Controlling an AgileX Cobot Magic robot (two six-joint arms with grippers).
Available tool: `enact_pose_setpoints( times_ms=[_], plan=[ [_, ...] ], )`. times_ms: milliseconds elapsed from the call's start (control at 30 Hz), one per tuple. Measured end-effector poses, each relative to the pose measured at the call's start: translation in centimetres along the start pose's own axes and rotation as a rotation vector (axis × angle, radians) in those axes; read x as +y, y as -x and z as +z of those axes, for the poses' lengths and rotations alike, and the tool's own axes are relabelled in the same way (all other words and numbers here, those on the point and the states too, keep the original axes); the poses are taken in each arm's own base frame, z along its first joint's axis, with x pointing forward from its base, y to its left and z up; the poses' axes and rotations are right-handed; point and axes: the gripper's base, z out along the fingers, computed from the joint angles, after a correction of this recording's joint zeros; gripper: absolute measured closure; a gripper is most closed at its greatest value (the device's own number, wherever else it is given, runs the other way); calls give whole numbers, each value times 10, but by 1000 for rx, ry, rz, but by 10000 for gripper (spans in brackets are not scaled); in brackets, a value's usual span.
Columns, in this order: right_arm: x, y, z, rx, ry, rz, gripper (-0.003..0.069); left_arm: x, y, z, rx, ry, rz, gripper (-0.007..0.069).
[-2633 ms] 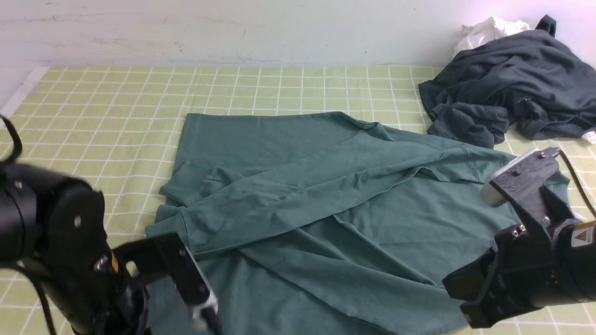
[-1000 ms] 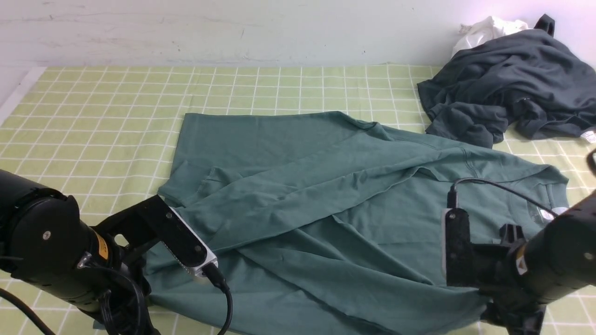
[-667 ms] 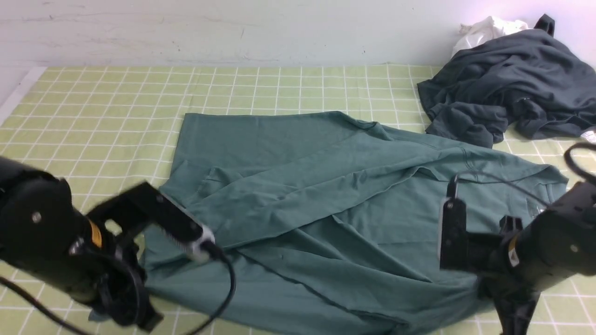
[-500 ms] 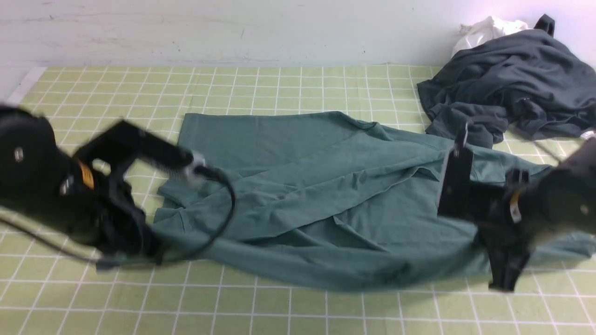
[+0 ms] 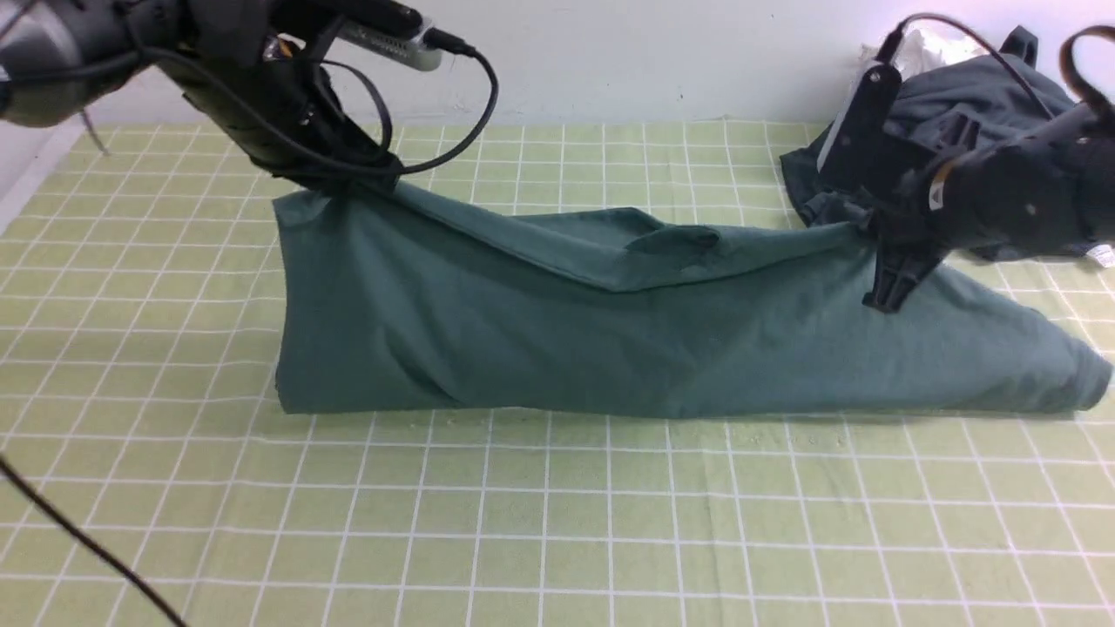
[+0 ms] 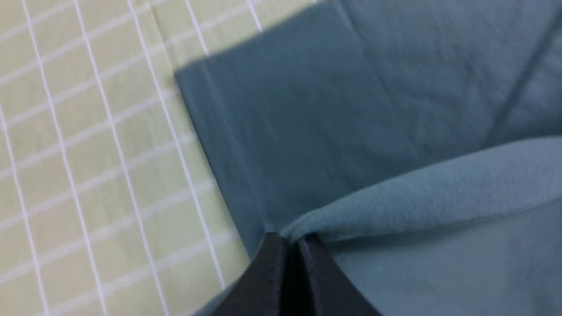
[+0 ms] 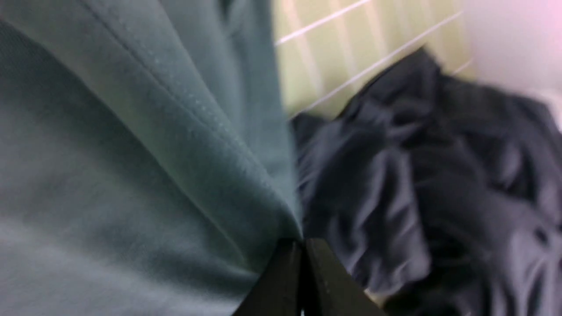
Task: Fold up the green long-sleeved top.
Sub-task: Use both arms to drag the lower edge of the fabric forward and fold it over the upper edge
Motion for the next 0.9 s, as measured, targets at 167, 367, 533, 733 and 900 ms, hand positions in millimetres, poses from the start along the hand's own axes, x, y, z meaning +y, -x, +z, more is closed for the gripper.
enact_pose_setpoints(
  times_ms=[167, 367, 533, 733, 900],
  plan=[
    [-8, -8, 58, 13, -20, 28, 662, 11, 18, 76, -17, 35, 1, 603],
    [-22, -8, 81, -17, -70, 168, 538, 27, 25, 135, -72, 68, -48, 365],
    [-48, 1, 62, -27, -114, 334, 435, 61, 39, 114, -178, 104, -245, 200],
    [-37, 26, 38, 31, 107, 763, 547, 75, 43, 37, -44, 19, -264, 288],
    [22, 51, 75, -11, 347, 572, 665, 53, 48, 11, -34, -202, -154, 557]
  ],
)
